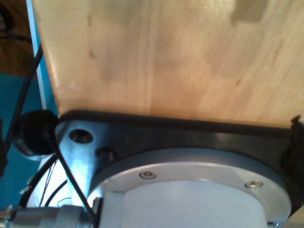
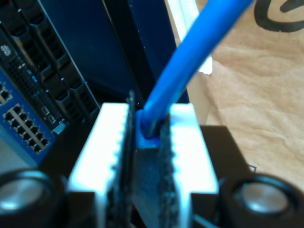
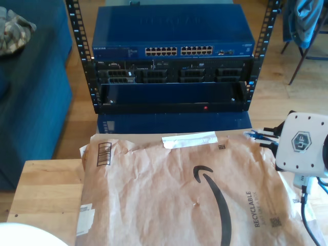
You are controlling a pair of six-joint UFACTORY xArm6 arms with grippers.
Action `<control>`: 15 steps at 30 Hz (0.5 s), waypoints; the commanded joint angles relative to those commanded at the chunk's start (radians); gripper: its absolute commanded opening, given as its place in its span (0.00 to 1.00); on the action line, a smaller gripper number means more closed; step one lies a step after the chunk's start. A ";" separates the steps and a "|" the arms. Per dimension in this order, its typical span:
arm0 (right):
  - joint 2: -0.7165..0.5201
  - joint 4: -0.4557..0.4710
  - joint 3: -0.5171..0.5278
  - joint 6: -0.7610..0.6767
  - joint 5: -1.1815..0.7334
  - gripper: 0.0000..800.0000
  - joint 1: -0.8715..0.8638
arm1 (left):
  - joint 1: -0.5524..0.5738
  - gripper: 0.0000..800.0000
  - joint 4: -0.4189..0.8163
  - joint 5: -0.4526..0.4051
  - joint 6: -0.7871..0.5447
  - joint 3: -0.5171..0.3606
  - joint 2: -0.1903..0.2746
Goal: Grab the cable and plug it in
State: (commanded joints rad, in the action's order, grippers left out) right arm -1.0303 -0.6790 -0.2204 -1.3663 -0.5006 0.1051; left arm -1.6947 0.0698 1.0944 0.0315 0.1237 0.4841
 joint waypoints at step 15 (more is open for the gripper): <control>0.170 -0.006 -0.063 0.003 0.054 0.00 0.008 | 0.000 1.00 -0.002 0.005 0.000 0.005 -0.011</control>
State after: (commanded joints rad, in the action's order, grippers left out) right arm -0.8600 -0.6851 -0.2833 -1.3633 -0.4469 0.1128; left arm -1.6947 0.0683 1.0990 0.0315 0.1283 0.4733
